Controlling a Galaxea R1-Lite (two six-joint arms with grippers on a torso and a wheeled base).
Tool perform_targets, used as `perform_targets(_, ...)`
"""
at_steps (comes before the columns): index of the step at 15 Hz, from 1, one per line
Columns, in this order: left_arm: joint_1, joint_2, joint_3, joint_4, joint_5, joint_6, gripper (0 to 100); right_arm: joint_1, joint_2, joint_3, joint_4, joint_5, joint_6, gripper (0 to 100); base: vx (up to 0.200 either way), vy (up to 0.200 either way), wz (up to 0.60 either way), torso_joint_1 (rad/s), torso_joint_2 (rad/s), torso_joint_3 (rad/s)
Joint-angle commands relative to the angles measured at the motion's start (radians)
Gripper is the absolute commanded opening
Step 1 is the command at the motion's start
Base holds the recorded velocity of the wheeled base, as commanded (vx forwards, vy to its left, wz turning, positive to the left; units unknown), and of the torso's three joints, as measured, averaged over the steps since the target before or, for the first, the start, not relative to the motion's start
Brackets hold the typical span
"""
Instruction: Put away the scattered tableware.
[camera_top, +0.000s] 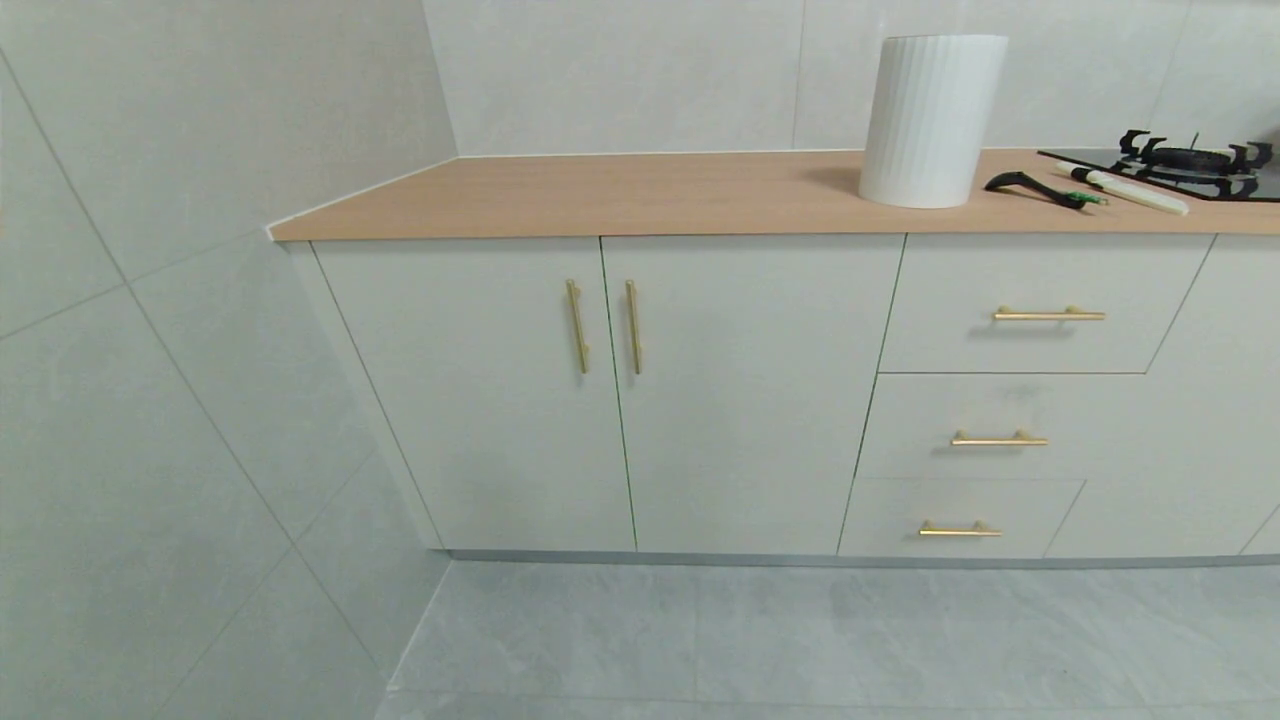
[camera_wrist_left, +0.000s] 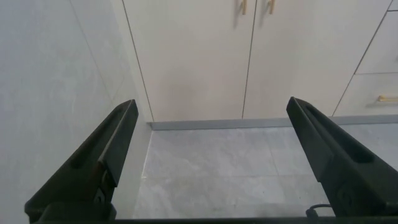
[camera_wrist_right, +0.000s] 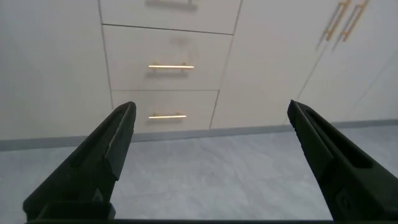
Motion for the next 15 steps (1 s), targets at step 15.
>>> perform_targets(15, 0.001, 0.002, 0.001, -0.001, 0.017, -0.009, 100, -0.002, -0.008, -0.023, 0.065, 0.403, 0.265, 100, 0.000, 0.000, 0.00, 0.000, 0.00, 0.000)
